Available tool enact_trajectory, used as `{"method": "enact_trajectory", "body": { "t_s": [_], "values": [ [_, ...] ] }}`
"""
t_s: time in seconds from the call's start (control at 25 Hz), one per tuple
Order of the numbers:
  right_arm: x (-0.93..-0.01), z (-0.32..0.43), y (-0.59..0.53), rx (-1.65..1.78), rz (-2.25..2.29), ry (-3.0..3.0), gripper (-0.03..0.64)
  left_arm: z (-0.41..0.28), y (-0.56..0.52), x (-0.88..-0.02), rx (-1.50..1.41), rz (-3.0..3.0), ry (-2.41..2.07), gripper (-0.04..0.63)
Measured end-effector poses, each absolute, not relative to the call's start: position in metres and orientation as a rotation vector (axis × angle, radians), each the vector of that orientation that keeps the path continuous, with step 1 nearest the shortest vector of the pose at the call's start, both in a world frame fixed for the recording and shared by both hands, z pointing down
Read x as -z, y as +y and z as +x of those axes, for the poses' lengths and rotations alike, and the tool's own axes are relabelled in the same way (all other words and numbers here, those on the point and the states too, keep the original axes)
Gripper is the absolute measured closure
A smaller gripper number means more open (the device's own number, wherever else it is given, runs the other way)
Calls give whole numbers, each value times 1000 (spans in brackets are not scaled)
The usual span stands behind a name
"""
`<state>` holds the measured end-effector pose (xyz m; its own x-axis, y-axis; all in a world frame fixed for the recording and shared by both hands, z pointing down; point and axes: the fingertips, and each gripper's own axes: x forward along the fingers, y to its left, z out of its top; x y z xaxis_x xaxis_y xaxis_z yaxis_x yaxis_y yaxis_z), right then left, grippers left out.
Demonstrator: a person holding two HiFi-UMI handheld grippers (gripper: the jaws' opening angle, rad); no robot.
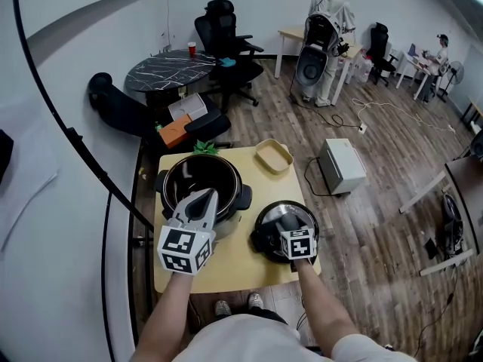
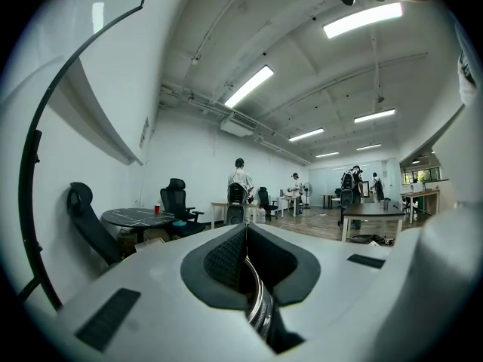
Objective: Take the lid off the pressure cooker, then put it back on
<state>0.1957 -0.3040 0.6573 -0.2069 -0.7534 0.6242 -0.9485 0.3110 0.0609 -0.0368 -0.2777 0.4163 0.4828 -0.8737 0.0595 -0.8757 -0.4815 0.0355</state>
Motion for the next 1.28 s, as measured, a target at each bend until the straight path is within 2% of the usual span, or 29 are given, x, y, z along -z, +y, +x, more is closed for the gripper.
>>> {"method": "enact_trajectory", "body": {
  "t_s": [0.52,0.68,0.76,1.04,1.28],
  "values": [
    [-659,193,-305,-479,1483,-2026,339,-36,-280,-418,-48,2641,-1559,581],
    [-645,190,-309,-481,1495,-2079,264,-34,-279,-419,-44,2630,-1550,581],
    [-633,188,-312,-475,1501,-2108,251,-34,-280,-419,-38,2630,-1549,581],
    [-538,176,-320,-285,1569,-2307,250,-34,-283,-415,-22,2648,-1550,581],
    [-437,165,-314,-47,1622,-2496,313,-32,-283,-412,-4,2652,-1546,581]
  ]
}}
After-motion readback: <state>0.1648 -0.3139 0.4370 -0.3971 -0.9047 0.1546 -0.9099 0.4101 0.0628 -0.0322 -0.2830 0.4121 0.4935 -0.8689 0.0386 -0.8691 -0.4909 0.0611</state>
